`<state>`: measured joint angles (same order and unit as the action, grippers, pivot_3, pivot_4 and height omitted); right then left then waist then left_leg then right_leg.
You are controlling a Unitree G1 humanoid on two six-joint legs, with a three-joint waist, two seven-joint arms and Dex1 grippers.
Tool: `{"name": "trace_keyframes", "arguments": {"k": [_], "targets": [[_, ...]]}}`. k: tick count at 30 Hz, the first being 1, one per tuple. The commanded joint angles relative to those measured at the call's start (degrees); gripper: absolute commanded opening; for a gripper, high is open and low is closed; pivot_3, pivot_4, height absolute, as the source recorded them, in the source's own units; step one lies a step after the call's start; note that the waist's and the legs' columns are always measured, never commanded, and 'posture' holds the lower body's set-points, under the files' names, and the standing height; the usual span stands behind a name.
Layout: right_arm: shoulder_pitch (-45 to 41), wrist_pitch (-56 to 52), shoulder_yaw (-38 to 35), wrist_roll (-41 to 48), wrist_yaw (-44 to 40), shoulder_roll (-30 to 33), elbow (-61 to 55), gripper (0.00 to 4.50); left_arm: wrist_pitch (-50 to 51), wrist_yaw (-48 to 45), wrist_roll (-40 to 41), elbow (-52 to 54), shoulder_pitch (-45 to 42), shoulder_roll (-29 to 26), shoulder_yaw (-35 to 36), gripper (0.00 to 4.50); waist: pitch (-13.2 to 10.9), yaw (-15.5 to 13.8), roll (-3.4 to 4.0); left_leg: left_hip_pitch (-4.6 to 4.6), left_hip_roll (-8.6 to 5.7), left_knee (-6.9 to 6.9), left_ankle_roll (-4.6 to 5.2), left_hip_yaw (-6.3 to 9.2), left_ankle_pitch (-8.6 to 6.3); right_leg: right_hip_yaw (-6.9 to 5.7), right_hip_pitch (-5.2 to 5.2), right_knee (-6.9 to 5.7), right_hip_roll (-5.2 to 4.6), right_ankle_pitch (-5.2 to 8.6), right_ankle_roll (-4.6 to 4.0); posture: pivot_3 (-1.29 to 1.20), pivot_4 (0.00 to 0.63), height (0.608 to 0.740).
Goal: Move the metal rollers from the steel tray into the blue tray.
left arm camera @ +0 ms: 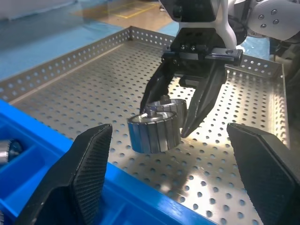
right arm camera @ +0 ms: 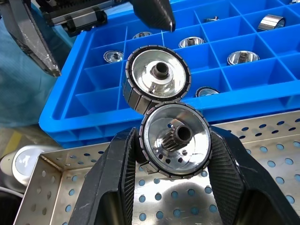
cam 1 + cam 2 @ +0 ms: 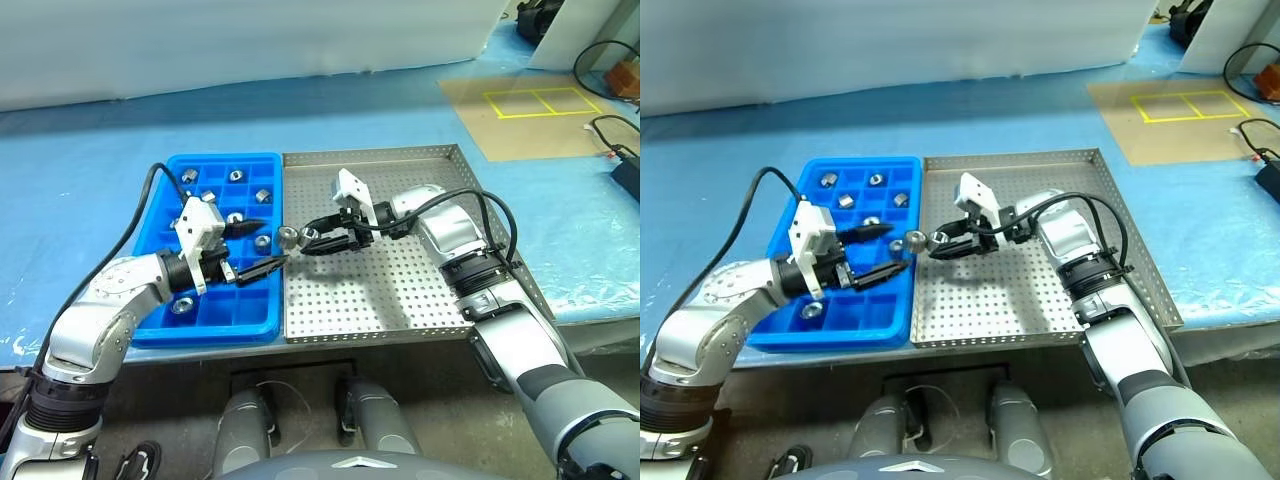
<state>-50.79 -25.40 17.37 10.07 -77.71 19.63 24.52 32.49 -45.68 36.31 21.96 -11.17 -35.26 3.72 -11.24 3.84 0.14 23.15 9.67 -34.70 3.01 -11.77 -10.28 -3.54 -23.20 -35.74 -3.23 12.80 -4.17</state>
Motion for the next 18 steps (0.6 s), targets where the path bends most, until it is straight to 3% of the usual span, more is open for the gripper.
{"name": "trace_keyframes", "arguments": {"k": [1,18], "targets": [[-0.2,0.4,-0.5,1.2,-0.6,-0.2,-2.2,1.75,0.5,1.3,0.6,-0.7,-1.6,0.6,1.6,4.15,0.0,0.0,0.00,0.00,0.00,0.00,0.00,0.00,0.00,0.00,0.00,0.00,0.00,0.00,0.00,-0.42,0.150,0.740],[0.6,-2.5,-0.7,3.8,-1.9,-0.3,-8.4,1.75,3.0,0.7,0.0,-3.2,-4.1,2.5,-2.1,4.15,0.0,0.0,0.00,0.01,0.00,0.00,0.01,0.01,0.00,0.00,0.01,0.03,0.00,0.00,0.00,-0.42,0.150,0.740]]}}
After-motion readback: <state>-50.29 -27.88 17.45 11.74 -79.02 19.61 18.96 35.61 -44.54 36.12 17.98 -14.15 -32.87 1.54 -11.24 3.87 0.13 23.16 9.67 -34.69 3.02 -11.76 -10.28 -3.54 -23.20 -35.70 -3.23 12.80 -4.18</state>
